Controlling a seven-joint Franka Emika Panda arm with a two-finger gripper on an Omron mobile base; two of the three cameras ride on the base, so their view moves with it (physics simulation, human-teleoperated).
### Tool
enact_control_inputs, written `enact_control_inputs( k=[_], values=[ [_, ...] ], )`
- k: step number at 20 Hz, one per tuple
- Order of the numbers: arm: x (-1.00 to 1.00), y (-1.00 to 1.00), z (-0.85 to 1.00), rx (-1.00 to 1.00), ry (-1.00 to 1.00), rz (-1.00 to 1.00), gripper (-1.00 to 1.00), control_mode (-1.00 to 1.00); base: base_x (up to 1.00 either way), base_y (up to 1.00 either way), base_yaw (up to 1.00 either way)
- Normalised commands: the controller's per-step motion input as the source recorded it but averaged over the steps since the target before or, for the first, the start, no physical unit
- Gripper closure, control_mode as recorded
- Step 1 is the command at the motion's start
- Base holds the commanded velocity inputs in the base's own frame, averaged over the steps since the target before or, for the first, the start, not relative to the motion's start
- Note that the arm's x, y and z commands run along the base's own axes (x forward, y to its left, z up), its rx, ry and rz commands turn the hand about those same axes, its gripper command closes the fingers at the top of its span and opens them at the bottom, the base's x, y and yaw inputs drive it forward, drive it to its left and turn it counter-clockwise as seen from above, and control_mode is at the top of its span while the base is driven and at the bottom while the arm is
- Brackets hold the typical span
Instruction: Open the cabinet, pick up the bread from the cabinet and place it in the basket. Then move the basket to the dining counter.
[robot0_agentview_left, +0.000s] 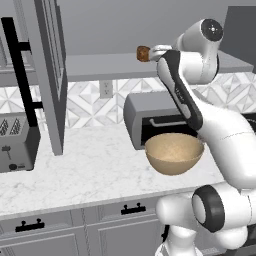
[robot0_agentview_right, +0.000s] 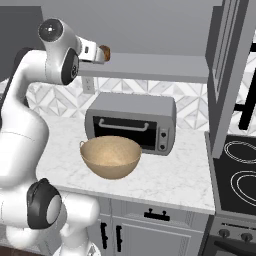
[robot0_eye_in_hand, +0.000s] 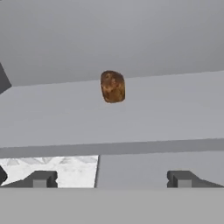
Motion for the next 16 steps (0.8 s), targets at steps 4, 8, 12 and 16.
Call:
enact_control_inputs(
  k=[4, 8, 12, 16],
  values=[
    [0.74, 0.00, 0.06, -0.08, 0.06, 0.06, -1.00, -1.00, 0.00, 0.00, 0.00],
    [0.65, 0.00, 0.00, -0.06, 0.05, 0.02, -1.00, -1.00, 0.00, 0.00, 0.00],
    [0.56, 0.00, -0.01, -0.01, 0.03, 0.00, -1.00, -1.00, 0.00, 0.00, 0.00],
    [0.46, 0.00, -0.09, 0.00, 0.01, 0.00, -1.00, -1.00, 0.00, 0.00, 0.00]
  ],
)
